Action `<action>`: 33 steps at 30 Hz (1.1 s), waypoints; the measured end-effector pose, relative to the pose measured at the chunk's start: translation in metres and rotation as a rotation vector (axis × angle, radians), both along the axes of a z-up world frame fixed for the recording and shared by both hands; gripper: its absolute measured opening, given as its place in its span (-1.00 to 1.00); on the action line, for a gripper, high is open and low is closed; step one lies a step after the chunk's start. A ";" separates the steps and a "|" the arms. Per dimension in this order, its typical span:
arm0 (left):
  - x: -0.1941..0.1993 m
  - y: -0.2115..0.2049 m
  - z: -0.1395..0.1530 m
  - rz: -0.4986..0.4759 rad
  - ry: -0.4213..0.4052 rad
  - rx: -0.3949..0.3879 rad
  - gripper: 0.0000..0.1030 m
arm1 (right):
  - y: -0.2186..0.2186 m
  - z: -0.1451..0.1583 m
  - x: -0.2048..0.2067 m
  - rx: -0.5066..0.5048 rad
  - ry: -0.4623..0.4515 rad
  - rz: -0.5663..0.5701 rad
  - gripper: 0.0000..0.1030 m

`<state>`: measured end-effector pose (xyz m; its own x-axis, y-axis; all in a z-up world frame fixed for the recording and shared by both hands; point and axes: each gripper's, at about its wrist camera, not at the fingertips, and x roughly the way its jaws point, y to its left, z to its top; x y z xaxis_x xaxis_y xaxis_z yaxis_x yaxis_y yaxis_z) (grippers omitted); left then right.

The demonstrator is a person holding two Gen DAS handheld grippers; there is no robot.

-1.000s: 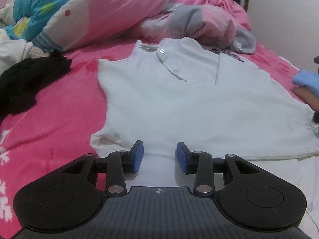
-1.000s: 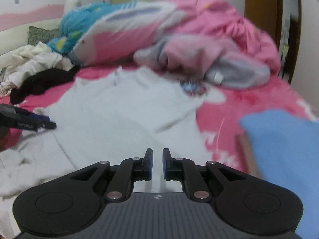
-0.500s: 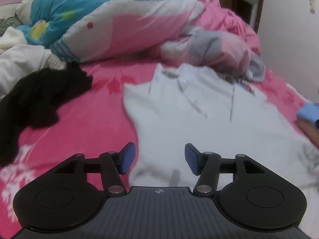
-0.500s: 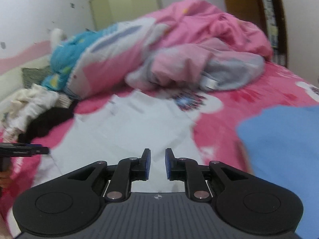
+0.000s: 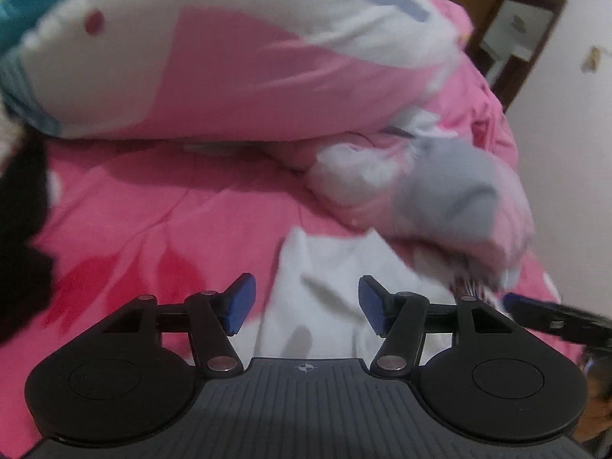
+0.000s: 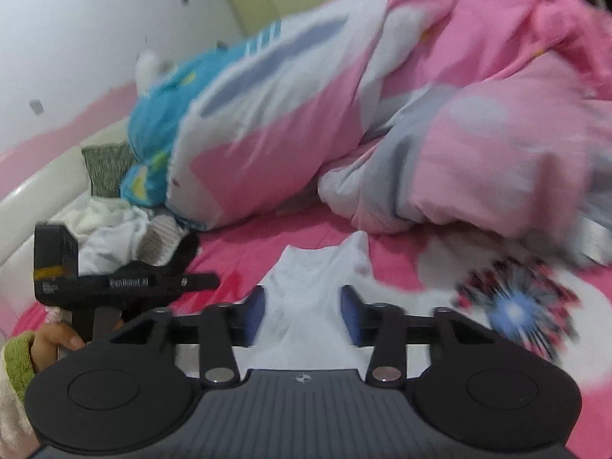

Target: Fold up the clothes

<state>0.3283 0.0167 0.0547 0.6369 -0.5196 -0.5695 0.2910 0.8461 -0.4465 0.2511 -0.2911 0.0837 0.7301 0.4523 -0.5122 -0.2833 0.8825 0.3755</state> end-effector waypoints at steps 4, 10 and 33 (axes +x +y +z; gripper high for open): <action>0.041 -0.014 -0.021 -0.016 0.064 -0.009 0.14 | 0.009 -0.028 0.076 -0.019 0.064 -0.002 -0.07; 0.074 -0.029 -0.040 -0.033 0.078 0.028 -0.01 | 0.021 -0.062 0.142 -0.073 0.156 -0.024 -0.09; -0.103 -0.033 0.021 -0.498 -0.475 0.296 -0.59 | 0.034 0.008 -0.023 -0.452 -0.286 0.404 -0.89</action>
